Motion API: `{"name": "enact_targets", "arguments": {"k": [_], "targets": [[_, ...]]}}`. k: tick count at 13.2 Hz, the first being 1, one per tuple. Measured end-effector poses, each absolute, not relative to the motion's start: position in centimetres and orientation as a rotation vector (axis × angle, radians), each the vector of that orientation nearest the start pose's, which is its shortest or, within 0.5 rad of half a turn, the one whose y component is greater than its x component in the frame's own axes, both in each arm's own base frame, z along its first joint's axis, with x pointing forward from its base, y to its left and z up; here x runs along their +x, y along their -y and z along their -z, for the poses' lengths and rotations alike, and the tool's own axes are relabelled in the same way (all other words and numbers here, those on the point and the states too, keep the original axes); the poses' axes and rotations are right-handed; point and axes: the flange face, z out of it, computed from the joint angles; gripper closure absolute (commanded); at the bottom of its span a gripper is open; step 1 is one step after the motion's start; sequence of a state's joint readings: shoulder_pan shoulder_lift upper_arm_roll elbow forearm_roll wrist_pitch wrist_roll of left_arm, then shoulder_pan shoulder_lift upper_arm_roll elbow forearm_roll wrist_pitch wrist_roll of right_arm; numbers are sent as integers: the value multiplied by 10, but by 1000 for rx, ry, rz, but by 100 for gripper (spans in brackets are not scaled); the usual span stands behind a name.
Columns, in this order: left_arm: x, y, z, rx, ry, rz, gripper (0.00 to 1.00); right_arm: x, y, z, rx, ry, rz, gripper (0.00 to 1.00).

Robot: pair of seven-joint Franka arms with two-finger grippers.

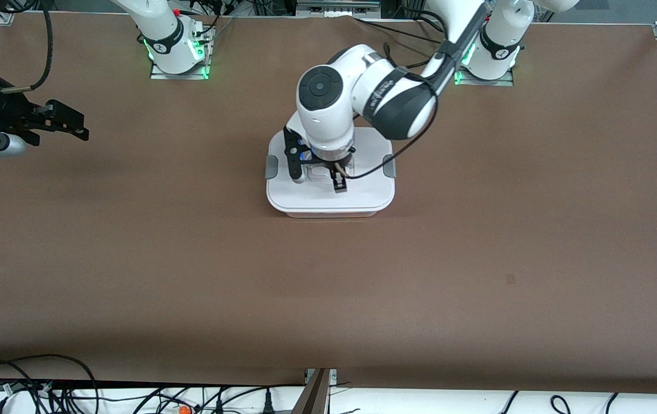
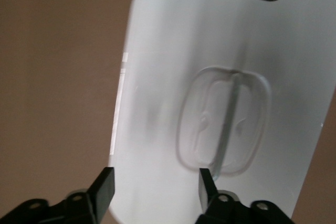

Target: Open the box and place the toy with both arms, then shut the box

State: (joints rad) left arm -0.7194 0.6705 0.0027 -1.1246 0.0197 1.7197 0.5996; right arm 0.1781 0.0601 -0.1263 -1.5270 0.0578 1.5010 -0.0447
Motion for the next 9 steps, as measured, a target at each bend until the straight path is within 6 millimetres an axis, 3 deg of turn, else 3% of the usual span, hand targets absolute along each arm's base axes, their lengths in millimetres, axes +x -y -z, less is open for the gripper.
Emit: {"name": "enact_targets", "arguments": {"k": [4,6,9], "targets": [[631,367,-456,-2690,-1679,-66,0,564,-37,-604,-3085,150,-137,0],[650,312,-473,-2767,-1576,-92,0,564,-37,-604,-3085,149,-138,0],[661,254,-484,-2832,-1464,-181,0,564,-37,-603,-3085,149,-141,0]]}}
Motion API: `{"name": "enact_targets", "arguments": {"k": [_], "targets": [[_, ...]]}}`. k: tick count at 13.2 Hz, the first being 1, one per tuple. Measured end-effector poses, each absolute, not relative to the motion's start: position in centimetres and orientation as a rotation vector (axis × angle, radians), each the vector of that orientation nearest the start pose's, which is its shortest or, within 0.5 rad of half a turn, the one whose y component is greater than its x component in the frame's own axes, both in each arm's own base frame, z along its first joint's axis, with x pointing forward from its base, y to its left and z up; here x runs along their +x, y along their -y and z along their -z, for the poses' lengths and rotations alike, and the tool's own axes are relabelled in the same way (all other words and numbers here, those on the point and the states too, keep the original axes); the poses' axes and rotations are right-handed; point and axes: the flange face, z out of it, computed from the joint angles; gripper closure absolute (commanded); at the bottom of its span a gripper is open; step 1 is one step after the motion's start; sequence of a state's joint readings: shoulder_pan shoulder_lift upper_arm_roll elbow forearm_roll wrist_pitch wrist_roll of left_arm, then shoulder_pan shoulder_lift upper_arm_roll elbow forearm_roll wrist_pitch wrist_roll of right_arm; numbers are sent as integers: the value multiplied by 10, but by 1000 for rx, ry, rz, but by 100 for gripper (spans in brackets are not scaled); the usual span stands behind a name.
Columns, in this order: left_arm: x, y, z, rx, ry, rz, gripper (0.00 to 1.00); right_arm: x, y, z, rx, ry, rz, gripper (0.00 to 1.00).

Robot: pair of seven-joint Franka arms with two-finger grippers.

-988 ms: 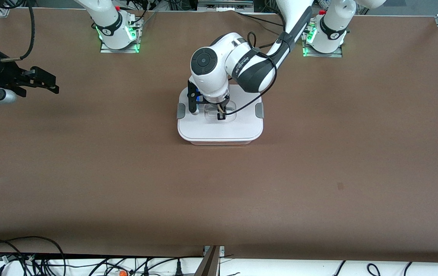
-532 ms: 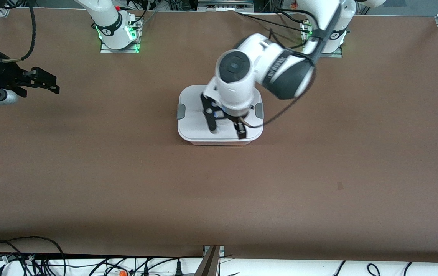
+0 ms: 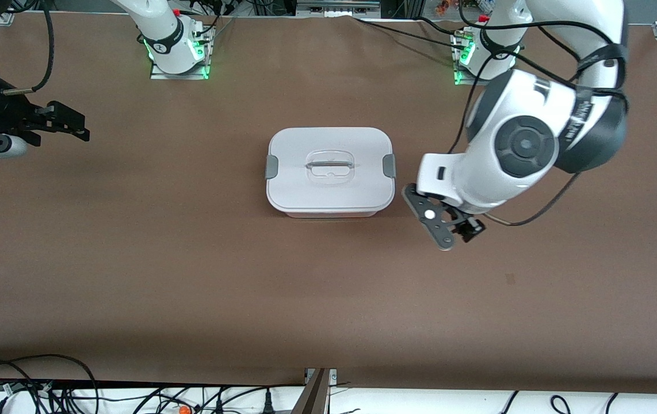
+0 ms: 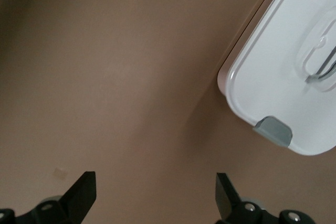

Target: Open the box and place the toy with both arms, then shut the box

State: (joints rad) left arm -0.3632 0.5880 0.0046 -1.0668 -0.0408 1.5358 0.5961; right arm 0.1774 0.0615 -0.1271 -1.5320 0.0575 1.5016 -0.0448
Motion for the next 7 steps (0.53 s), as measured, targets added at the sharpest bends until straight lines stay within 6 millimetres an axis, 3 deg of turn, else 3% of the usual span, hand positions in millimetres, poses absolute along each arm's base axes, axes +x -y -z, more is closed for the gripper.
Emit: {"name": "enact_targets", "arguments": {"k": [3,7], "targets": [[684,178,-490,-2916,-1308,-174,0,564,-37,-603,-3085,149,-142,0],[695,97,-526,-2980,-1135,-75,0,564,-37,-602,-3085,149,-142,0]]}}
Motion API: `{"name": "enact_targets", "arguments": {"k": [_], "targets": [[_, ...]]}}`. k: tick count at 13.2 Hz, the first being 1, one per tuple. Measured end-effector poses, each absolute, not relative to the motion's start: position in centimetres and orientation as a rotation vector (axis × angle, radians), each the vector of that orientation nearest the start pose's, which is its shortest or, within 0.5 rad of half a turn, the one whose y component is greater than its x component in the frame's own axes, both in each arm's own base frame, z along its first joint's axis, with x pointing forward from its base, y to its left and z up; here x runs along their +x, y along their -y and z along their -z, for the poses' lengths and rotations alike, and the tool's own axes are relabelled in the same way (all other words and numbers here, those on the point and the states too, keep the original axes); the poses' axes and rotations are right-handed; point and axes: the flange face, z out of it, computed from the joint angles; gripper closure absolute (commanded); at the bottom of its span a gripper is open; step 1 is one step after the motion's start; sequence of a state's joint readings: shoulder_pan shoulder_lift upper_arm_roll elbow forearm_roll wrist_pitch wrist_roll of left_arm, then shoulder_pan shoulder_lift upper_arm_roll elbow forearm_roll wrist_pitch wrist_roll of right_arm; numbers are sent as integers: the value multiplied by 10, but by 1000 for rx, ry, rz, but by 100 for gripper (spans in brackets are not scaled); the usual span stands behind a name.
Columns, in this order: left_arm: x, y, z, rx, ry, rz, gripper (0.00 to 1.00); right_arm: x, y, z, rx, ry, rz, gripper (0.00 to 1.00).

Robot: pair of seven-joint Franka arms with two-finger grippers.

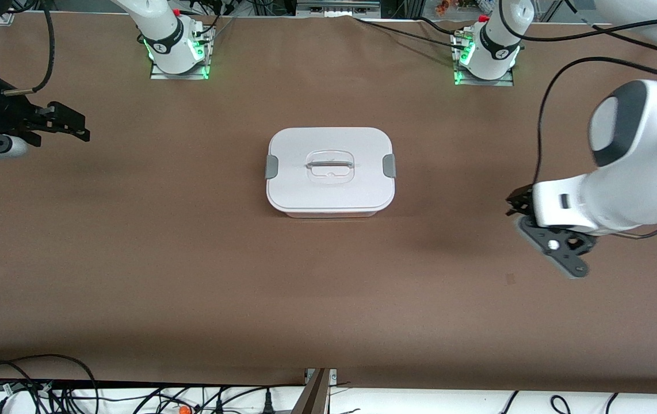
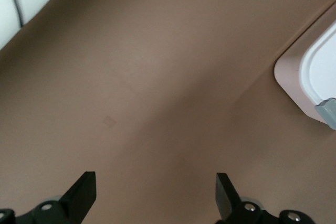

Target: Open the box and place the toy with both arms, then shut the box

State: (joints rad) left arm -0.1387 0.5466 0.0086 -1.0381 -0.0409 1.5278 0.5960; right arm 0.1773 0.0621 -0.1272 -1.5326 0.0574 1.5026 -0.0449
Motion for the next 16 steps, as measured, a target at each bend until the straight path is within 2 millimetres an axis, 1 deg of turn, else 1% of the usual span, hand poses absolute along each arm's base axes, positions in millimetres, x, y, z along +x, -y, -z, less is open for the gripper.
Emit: {"name": "enact_targets", "arguments": {"k": [2,4,6,7,8,9,10,11,13,16], "targets": [[691,57,-554,-3002,-1047,-9,0,564,-37,-602,-3086,149,-142,0],[681,22,-580,-3032,-926,32,0,565,-37,-602,-3086,149,-142,0],[668,-15,-592,-3078,-751,31,0,565,-37,-602,-3086,149,-143,0],[661,-28,-595,-3104,-641,25,0,565,-37,-602,-3086,149,-143,0],[654,-34,-599,-3132,-491,16,0,565,-37,-602,-3086,149,-143,0],[646,-34,-602,-3155,-300,1,0,565,-37,-601,-3086,149,-143,0],[638,-32,-604,-3167,-132,-16,0,565,-37,-601,-3086,149,-143,0],[630,-30,-605,-3171,-23,-31,0,565,-37,-601,-3086,149,-142,0],[613,-27,-607,-3172,46,-58,0,565,-37,-601,-3086,149,-141,0],[580,-26,-604,-3172,71,-124,0,565,-37,-601,-3086,149,-141,0]]}}
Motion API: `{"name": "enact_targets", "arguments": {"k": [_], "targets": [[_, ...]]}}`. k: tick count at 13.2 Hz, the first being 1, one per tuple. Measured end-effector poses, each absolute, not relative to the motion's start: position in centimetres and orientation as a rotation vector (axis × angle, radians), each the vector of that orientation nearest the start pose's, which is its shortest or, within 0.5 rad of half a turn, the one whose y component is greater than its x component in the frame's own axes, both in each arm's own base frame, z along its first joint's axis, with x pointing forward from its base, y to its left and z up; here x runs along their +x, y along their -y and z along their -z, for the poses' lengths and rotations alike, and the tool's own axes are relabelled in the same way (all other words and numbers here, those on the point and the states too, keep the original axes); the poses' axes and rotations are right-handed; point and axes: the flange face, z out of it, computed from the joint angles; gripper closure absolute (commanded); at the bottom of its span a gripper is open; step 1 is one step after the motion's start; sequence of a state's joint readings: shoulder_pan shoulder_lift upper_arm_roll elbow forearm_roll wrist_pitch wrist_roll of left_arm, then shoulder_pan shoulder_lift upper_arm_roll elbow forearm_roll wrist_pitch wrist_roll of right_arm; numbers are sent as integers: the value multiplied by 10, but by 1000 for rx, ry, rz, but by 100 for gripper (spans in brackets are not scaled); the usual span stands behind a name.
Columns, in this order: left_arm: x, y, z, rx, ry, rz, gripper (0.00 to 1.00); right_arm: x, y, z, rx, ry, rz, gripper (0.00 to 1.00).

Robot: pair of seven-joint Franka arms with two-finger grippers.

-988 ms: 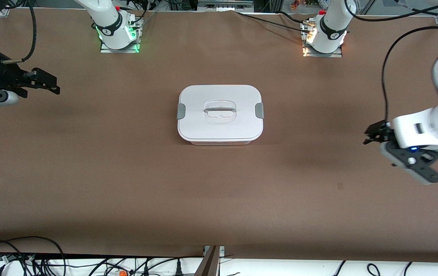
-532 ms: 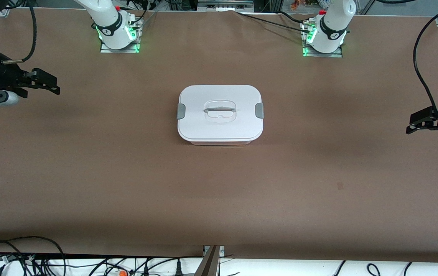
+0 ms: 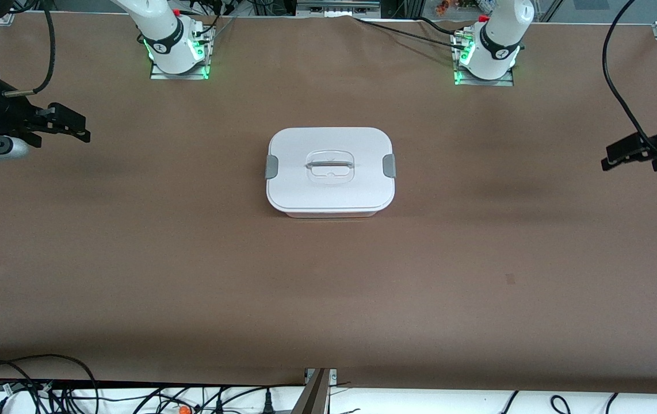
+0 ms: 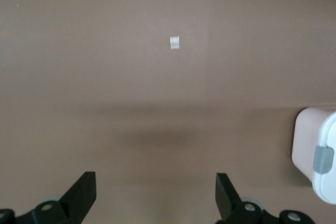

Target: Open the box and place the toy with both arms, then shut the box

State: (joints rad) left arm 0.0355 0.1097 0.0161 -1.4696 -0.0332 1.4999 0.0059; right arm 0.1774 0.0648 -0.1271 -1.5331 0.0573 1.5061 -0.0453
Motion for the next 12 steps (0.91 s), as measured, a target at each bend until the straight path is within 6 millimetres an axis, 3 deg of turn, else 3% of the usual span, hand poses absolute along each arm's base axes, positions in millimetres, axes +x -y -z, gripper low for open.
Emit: {"name": "enact_targets", "arguments": {"k": [4,8,12], "targets": [[570,-25,-596,-3171,89,-159,0,566,-37,-599,-3086,149,-146,0],[579,-23,-585,-3168,85,-194,0,567,-38,-598,-3086,149,-150,0],[590,-23,-588,-3166,85,-211,0,567,-38,-597,-3086,149,-150,0]]}}
